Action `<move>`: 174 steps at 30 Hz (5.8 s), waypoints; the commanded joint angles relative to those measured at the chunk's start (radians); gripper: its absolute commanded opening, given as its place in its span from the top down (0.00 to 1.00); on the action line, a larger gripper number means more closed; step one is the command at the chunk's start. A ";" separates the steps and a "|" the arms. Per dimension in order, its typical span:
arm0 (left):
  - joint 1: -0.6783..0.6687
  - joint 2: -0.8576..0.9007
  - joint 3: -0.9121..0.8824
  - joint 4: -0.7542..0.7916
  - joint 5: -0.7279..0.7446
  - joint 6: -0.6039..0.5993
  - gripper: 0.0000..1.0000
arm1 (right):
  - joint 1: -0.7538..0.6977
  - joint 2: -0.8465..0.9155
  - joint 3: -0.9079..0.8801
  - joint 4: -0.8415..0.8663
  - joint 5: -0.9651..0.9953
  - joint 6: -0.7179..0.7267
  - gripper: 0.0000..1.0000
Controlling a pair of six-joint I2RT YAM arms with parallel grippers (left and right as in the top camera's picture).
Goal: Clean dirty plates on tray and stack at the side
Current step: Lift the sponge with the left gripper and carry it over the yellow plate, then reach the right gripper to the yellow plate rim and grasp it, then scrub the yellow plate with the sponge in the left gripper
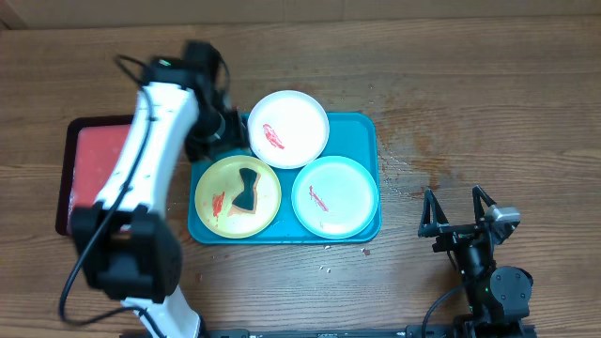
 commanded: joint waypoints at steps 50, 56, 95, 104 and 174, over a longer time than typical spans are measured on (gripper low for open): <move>0.280 -0.275 0.108 -0.236 -0.124 0.000 0.00 | 0.092 1.149 1.600 -1.028 -0.667 0.143 0.13; 0.280 -0.275 0.108 -0.235 -0.124 0.000 0.00 | 0.342 1.362 1.599 -1.187 -0.251 0.290 0.12; 0.279 -0.275 0.107 -0.232 -0.101 0.000 0.00 | 0.750 2.083 1.596 -0.716 0.151 0.430 0.54; 0.279 -0.275 0.100 -0.236 -0.097 0.002 0.00 | 0.762 2.092 1.540 -0.659 0.129 0.434 0.55; 0.018 -0.029 -0.670 0.608 -0.039 0.074 0.91 | 0.747 2.092 1.435 -0.617 0.000 0.476 0.96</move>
